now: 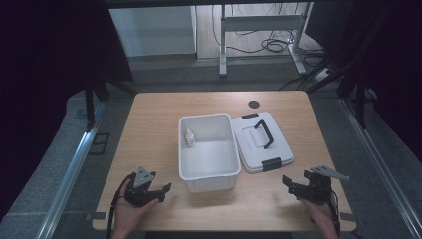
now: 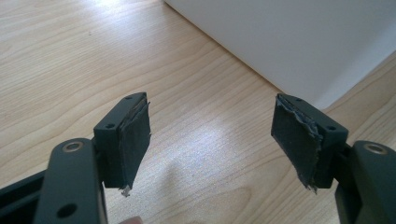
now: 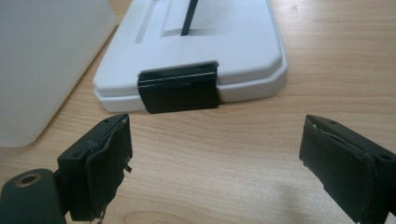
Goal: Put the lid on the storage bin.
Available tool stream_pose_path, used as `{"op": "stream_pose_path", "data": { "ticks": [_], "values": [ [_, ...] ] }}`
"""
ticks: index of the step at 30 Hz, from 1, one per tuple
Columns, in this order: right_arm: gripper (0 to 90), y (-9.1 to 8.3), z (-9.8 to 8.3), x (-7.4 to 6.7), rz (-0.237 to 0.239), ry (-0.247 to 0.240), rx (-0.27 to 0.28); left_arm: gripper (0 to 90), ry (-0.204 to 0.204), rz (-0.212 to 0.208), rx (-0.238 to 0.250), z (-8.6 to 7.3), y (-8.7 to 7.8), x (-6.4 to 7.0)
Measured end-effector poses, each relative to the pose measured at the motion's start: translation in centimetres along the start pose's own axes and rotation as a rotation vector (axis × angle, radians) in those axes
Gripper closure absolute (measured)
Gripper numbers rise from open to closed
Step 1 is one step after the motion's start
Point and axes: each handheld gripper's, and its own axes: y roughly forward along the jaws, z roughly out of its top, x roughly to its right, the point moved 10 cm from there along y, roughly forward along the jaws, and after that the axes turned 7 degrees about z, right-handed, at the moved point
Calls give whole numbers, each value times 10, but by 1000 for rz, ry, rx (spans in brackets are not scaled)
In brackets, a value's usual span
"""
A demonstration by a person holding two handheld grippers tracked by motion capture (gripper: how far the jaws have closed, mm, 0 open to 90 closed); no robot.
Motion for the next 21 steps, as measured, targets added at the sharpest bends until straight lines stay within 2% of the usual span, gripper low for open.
{"op": "stream_pose_path", "data": {
  "ticks": [2, 7, 10, 11, 12, 15, 16, 21],
  "values": [
    [139, 0, 0, -2, 22, -7, -2, 286, -1, 2, 2, 0, 0, -1],
    [164, -1, -2, -4, 65, -20, -16, 287, -1, 7, 0, -1, 0, -3],
    [164, -3, -1, -5, 49, -63, -29, 288, -2, 7, 1, -1, -1, -3],
    [164, -3, -1, -5, 49, -63, -29, 288, -4, 7, 0, -1, -1, -4],
    [167, -3, -2, -6, 44, -87, -41, 290, -8, 8, -6, -1, 0, -4],
    [174, -3, -3, -9, 52, -85, -51, 296, -14, 7, -12, -2, 0, -5],
    [176, -4, -3, -11, 73, -76, -53, 296, -21, 3, -12, -2, -1, -5],
    [179, -8, 0, -12, 95, -50, -36, 294, -24, 0, -9, -1, -1, -6]
  ]
}}
